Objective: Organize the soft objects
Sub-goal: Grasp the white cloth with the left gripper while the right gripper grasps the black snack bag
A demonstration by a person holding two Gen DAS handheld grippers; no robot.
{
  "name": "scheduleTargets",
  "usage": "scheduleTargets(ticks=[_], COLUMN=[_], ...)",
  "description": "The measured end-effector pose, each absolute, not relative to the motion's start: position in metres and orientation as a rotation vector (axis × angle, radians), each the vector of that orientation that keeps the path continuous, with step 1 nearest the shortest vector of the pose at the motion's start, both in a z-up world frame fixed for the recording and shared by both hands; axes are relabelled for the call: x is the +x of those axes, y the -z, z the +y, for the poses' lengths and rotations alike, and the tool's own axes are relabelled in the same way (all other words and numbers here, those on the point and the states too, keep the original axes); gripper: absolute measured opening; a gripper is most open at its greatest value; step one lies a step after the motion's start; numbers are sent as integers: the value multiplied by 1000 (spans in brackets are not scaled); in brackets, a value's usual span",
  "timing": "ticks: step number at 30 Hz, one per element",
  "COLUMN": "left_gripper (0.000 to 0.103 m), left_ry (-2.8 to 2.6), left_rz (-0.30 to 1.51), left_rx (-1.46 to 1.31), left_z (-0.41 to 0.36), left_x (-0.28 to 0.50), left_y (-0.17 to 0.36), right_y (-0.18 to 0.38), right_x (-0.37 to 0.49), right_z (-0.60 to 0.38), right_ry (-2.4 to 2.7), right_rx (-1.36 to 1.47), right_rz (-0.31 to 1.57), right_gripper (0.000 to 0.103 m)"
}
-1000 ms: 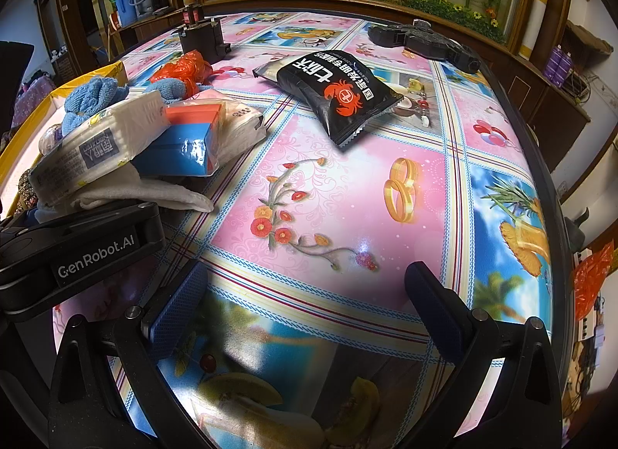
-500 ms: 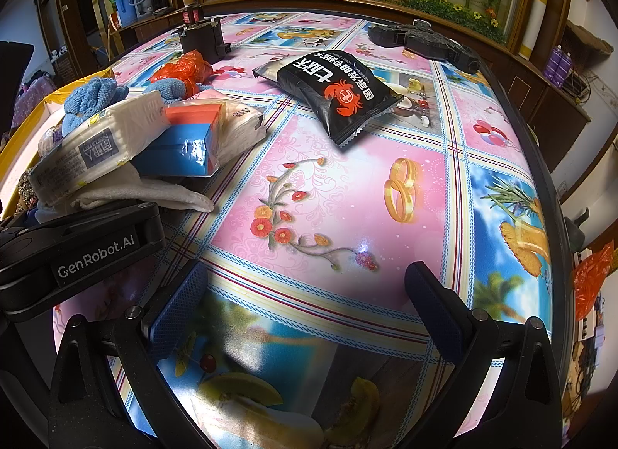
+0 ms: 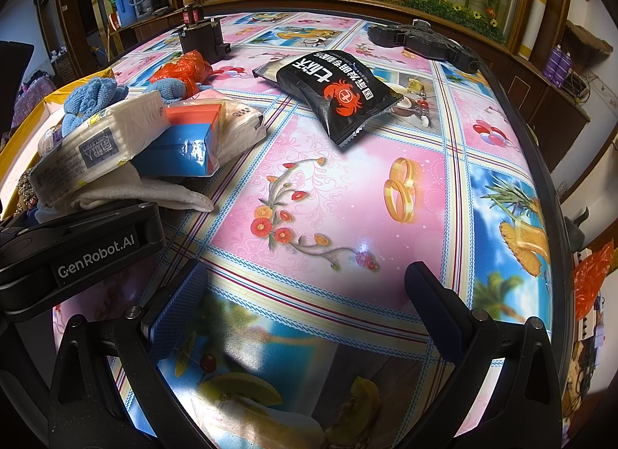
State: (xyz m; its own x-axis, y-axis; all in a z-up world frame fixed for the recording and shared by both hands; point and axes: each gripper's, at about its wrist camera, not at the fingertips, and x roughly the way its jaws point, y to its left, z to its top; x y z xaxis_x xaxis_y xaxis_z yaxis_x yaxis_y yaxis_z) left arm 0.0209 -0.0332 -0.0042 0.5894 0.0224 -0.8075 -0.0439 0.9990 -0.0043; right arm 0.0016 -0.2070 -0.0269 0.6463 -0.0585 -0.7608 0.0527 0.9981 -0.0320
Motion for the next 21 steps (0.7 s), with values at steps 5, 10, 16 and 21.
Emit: scheduleTargets(ticks=[5,10,16,21], left_gripper=[103,102,102,102], left_ry=[-44,147,279,337], left_rz=[940,1014,991,902], left_rx=[-28,76,31,119], left_z=[-33,-31,-10,5], left_x=[21,7,-16,-51], left_y=[4,1,-10,-17], right_y=[27,26,7,-40], right_x=[2,-2,-24,-43], right_z=[-207,-206,-210,-222], right_ry=[47,-71,-105,-115], right_rx=[-15,-75,-149,-200], right_rz=[873,888,846,697], right_gripper=[103,103,96,96])
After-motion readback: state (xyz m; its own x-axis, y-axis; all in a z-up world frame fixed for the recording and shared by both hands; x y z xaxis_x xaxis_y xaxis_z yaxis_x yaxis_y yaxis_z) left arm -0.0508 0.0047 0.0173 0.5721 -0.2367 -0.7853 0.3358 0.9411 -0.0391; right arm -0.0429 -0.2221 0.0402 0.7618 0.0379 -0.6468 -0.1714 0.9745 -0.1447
